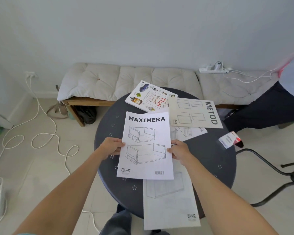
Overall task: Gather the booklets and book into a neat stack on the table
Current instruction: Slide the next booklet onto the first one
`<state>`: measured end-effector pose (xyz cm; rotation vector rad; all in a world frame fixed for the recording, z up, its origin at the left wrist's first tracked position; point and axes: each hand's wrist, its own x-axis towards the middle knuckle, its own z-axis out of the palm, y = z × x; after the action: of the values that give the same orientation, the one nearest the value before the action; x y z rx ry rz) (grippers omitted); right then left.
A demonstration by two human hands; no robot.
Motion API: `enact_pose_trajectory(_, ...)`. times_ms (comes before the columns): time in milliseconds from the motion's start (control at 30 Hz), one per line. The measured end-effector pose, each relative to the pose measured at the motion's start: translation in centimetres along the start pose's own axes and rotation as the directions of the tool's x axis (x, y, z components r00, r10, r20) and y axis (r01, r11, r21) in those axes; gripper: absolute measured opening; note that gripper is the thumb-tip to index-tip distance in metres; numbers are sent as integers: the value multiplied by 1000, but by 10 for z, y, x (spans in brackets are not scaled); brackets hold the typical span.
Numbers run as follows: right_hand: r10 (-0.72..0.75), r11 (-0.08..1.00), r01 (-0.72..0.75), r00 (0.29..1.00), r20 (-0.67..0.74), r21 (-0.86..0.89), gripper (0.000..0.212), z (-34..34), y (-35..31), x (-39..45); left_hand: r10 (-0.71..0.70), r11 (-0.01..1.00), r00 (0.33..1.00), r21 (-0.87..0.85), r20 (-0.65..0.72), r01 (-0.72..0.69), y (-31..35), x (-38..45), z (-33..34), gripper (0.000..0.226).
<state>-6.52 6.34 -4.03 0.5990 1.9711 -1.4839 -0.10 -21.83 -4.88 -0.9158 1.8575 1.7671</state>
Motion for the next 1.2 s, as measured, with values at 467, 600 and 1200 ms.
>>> enact_pose_trajectory(467, -3, 974, -4, 1000, -31, -228, 30, -89, 107, -39, -87, 996, 996, 10, -19, 87, -93, -74, 114, 17)
enact_pose_trajectory(600, -4, 965, -12, 998, -60, -261, 29, -95, 124, -42, -99, 993, 987, 56, -123, 107, -108, -79, 134, 10)
enact_pose_trajectory(1200, -138, 780, 47, 986, -98, -624, 33, -103, 114, -36, 34, 811, 938, 559, -344, 175, -92, -84, 148, 19)
